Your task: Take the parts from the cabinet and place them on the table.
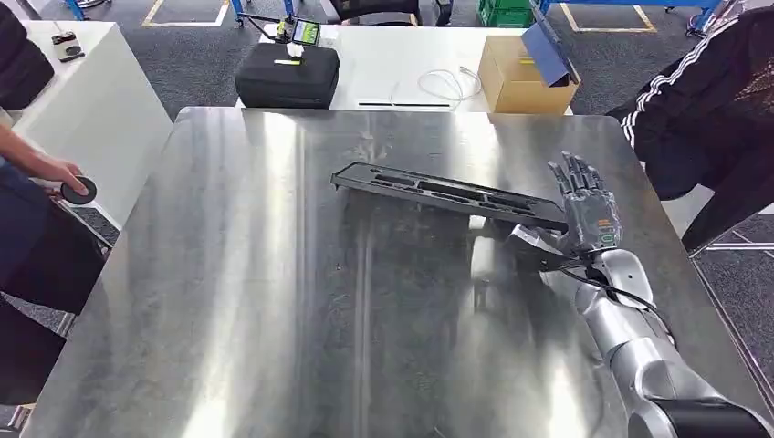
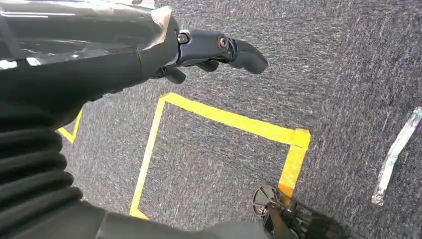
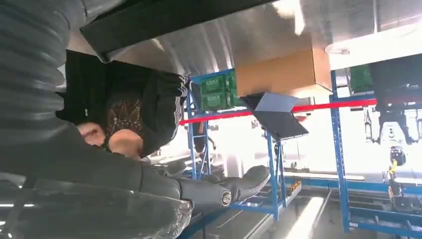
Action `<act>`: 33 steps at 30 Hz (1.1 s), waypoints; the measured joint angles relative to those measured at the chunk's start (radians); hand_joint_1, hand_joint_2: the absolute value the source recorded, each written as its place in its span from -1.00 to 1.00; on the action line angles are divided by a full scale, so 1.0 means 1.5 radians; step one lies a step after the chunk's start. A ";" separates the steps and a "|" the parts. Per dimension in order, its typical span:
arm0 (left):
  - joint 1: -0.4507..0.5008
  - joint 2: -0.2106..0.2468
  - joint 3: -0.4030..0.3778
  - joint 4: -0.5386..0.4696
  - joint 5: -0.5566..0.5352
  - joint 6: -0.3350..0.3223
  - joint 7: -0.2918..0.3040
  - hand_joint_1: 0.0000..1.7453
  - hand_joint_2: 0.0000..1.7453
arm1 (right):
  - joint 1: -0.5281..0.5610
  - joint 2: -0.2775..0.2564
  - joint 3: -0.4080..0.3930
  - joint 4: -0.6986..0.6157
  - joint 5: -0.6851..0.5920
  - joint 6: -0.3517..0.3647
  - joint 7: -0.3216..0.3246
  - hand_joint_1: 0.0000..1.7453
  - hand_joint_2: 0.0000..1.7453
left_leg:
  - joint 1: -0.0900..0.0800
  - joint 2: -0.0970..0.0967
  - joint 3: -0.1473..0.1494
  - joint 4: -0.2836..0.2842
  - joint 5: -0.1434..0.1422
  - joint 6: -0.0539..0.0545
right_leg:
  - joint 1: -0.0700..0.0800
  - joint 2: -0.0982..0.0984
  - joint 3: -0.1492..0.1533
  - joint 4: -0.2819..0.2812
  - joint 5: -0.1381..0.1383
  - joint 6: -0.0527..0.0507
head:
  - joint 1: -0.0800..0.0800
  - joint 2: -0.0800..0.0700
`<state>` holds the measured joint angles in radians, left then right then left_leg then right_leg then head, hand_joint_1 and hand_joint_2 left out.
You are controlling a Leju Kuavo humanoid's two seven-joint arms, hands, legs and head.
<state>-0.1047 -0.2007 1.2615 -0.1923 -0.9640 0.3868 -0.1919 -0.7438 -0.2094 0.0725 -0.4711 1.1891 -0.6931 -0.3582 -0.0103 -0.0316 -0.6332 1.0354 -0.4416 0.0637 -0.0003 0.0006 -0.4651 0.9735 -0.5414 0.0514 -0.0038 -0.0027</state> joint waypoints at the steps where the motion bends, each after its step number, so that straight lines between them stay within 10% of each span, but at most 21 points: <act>1: 0.000 0.000 0.000 0.000 0.000 0.000 0.000 -1.00 -1.00 | 0.000 0.000 0.000 0.000 0.000 0.000 0.000 -1.00 1.00 | 0.000 0.000 0.000 0.000 0.000 0.000 | 0.000 0.000 0.000 0.000 0.000 0.000 | 0.000 0.000; 18: 0.000 0.000 0.000 0.000 -0.003 -0.006 -0.004 -1.00 -1.00 | -0.005 -0.014 0.002 -0.025 0.009 0.005 -0.009 -1.00 1.00 | 0.000 0.000 0.000 0.000 0.000 0.000 | 0.000 0.000 0.000 0.000 0.000 0.000 | 0.000 0.000; 33: -0.001 0.000 -0.001 0.000 -0.006 -0.010 0.001 -1.00 -1.00 | -0.133 -0.089 0.125 -0.056 0.020 0.260 -0.025 -1.00 1.00 | 0.000 0.000 0.000 0.000 0.000 0.000 | 0.000 0.000 0.000 0.000 0.000 0.000 | -0.001 0.000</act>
<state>-0.1058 -0.2007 1.2608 -0.1923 -0.9735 0.3716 -0.1903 -0.9429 -0.3433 0.2601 -0.5554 1.2185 -0.3034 -0.3956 -0.0108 -0.0317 -0.6329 1.0357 -0.4415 0.0638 -0.0006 0.0005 -0.4648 0.9735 -0.5413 0.0514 -0.0046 -0.0027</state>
